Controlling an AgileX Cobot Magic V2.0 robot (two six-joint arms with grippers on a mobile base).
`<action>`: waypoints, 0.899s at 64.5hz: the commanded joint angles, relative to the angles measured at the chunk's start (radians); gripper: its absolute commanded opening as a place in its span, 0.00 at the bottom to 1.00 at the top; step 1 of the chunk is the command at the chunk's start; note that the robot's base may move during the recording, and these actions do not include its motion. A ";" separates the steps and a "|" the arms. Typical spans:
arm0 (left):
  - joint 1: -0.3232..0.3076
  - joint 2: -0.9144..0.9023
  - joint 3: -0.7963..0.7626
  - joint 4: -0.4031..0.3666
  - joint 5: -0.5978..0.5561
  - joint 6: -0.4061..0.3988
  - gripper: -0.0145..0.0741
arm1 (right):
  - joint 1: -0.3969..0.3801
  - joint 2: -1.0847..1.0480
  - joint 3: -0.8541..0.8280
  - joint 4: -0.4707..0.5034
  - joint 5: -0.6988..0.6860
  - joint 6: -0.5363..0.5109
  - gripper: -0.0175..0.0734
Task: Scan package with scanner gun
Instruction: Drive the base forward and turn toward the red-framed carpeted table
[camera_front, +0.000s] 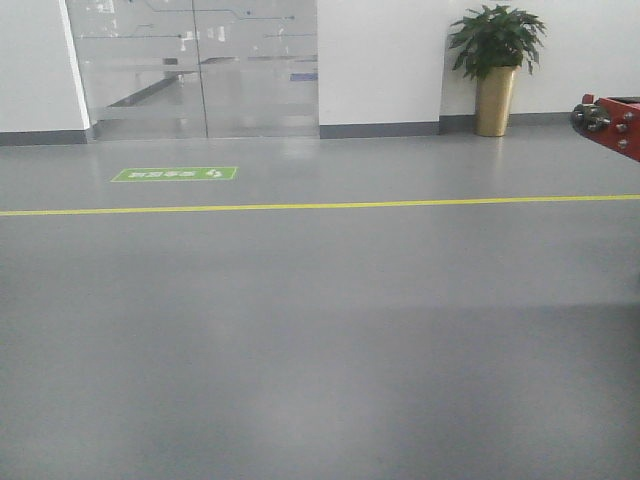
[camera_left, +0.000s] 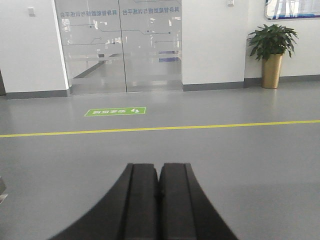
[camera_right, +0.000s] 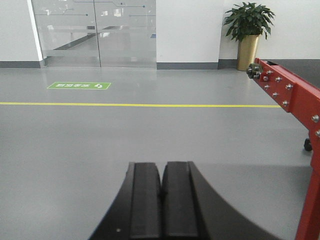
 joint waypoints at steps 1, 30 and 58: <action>-0.006 -0.004 -0.004 0.000 -0.017 -0.004 0.04 | -0.003 0.004 -0.009 -0.002 -0.021 -0.002 0.01; -0.006 -0.004 -0.004 0.000 -0.017 -0.004 0.04 | -0.005 0.004 -0.009 -0.002 -0.021 -0.002 0.01; -0.006 -0.004 -0.004 0.000 -0.017 -0.004 0.04 | -0.005 0.004 -0.009 -0.002 -0.023 -0.002 0.01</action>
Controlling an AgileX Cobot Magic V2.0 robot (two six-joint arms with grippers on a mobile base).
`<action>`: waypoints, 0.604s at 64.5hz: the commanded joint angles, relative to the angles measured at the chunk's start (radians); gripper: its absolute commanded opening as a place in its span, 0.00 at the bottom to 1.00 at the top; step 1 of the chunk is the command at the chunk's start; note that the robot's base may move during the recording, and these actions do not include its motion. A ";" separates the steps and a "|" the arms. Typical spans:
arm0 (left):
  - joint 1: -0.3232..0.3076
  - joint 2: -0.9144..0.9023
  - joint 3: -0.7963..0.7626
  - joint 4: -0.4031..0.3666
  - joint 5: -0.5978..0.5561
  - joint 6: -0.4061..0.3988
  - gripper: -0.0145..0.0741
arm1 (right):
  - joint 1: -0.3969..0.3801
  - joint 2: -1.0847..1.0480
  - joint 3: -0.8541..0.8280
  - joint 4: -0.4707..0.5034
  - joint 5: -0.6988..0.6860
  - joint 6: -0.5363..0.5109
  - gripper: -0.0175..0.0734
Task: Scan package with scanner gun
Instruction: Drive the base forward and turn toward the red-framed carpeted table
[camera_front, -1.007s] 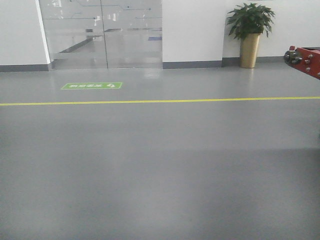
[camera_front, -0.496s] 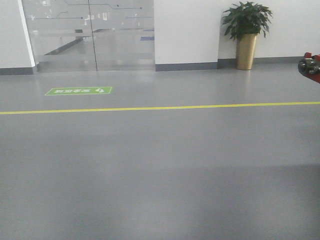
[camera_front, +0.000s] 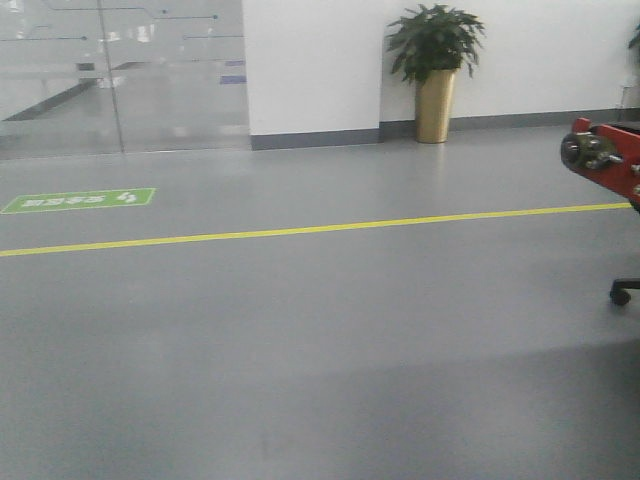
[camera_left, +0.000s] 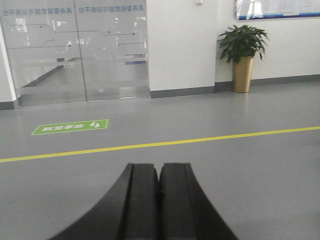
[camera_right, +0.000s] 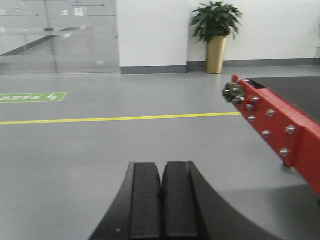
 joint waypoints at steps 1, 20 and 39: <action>-0.006 -0.004 -0.004 0.000 -0.017 -0.004 0.04 | -0.005 0.004 -0.009 -0.002 -0.023 -0.002 0.01; -0.006 -0.004 -0.004 0.000 -0.017 -0.004 0.04 | -0.005 0.004 -0.009 -0.002 -0.023 -0.002 0.01; -0.006 -0.004 -0.004 0.000 -0.017 -0.004 0.04 | -0.005 0.004 -0.009 -0.002 -0.023 -0.002 0.01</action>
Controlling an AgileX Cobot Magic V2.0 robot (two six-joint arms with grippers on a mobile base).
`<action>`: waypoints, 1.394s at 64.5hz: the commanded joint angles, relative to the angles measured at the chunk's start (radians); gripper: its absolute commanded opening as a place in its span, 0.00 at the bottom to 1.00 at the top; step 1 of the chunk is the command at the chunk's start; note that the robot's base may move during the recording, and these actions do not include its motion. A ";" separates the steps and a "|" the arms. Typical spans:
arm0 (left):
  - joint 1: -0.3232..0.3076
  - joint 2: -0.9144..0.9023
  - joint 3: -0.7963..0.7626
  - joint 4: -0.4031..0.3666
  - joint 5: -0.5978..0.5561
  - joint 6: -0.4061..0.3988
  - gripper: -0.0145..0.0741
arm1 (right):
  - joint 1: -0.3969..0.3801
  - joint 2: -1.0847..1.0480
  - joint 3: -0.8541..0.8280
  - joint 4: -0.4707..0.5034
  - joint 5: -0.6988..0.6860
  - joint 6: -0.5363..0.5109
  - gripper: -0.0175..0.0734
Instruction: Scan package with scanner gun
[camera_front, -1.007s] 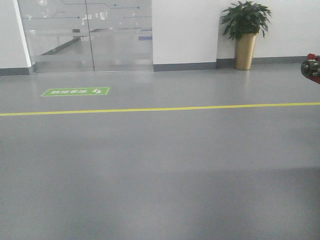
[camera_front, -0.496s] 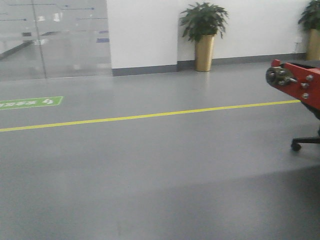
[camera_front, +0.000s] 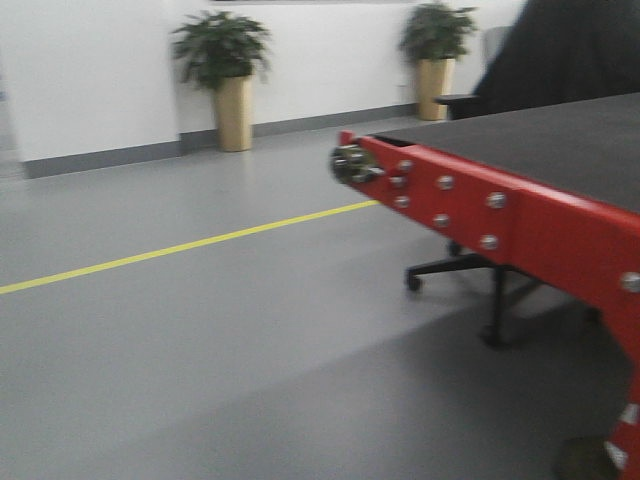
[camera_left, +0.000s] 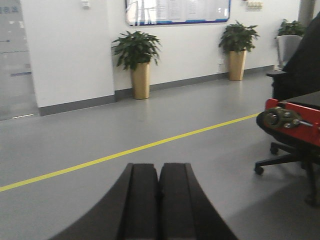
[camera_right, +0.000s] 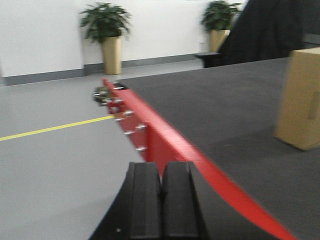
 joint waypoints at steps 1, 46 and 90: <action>-0.006 -0.004 -0.004 0.000 -0.017 -0.004 0.04 | -0.005 0.004 -0.009 -0.002 -0.023 -0.002 0.01; -0.006 -0.004 -0.004 0.000 -0.017 -0.004 0.04 | -0.005 0.004 -0.009 -0.002 -0.023 -0.002 0.01; -0.006 -0.004 -0.004 0.000 -0.017 -0.004 0.04 | -0.005 0.004 -0.009 -0.002 -0.023 -0.002 0.01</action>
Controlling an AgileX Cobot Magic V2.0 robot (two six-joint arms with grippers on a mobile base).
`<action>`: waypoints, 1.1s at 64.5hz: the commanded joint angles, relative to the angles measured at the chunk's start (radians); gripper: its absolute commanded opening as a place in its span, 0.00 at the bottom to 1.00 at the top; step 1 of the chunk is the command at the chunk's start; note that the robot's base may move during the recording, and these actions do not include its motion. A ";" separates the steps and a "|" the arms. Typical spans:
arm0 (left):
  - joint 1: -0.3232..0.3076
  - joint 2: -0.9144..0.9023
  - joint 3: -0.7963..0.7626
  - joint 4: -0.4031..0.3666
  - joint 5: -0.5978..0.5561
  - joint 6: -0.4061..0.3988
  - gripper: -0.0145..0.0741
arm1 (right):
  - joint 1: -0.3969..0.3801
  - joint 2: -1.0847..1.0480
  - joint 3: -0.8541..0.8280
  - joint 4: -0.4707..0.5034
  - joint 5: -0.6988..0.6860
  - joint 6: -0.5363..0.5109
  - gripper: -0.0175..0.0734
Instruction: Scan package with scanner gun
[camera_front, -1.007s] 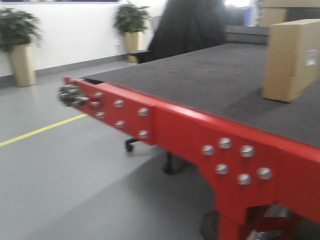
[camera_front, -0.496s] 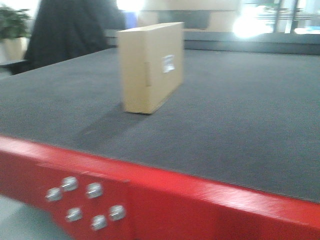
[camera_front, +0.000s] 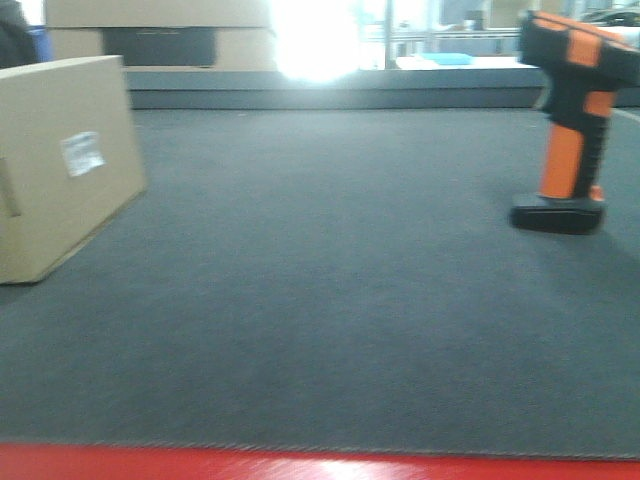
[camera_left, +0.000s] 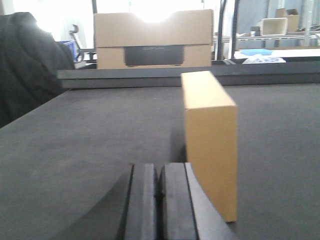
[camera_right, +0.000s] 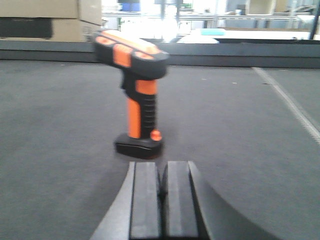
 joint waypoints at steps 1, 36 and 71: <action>-0.006 -0.004 -0.004 0.000 -0.017 -0.004 0.04 | -0.005 0.004 -0.009 -0.002 -0.023 -0.002 0.01; -0.006 -0.004 -0.004 0.000 -0.017 -0.004 0.04 | -0.005 0.004 -0.009 -0.002 -0.023 -0.002 0.01; -0.006 -0.004 -0.004 0.000 -0.017 -0.004 0.04 | -0.005 0.004 -0.009 -0.002 -0.023 -0.002 0.01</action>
